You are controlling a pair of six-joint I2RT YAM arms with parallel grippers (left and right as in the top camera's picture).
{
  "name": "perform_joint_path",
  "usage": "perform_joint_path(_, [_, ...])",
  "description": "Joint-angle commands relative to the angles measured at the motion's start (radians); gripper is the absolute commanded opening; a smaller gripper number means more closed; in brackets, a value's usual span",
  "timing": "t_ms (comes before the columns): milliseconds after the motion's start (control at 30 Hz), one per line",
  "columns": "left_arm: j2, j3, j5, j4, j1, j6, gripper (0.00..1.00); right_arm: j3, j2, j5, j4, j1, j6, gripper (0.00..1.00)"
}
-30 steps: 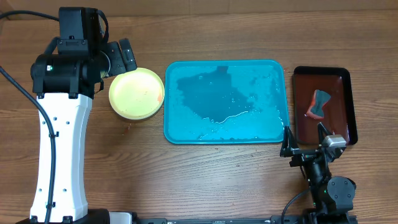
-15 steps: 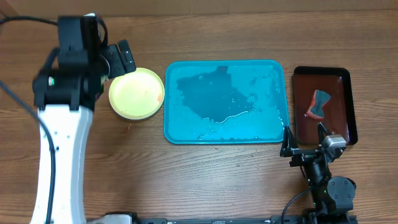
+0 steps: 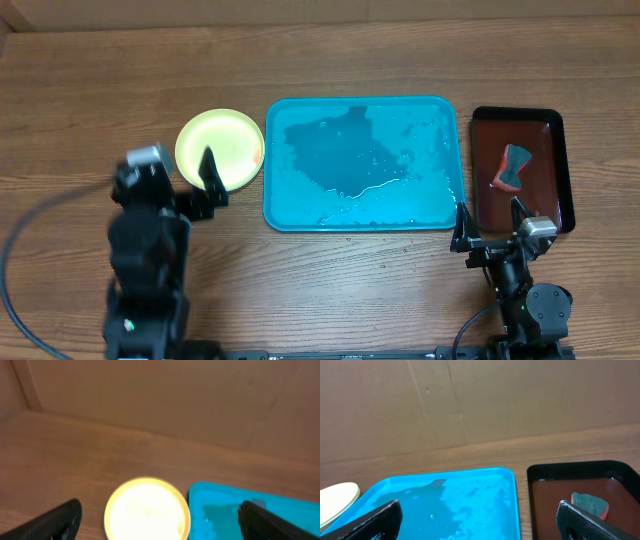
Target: Clean dirty plates on tray and stack at the side
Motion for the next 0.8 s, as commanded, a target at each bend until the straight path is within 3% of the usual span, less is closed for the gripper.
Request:
perform_joint_path(0, [-0.126, -0.166, 0.011, 0.086, 0.005, 0.099, 1.00, -0.010, -0.008, 0.007, 0.006, 0.007, 0.003, 1.00])
perform_joint_path(167, [-0.320, -0.369, 0.042, 0.192, 0.013, 0.217, 1.00, -0.010, -0.008, 0.007, 0.006, 0.007, 0.003, 1.00])
perform_joint_path(367, [-0.484, -0.505, 0.055, 0.195, 0.017, 0.372, 1.00, -0.010, -0.008, 0.007, 0.006, 0.007, 0.003, 1.00])
perform_joint_path(767, [-0.640, -0.604, 0.080, 0.133, 0.063, 0.380, 1.00, -0.010, -0.008, 0.007, 0.006, 0.007, 0.003, 1.00])
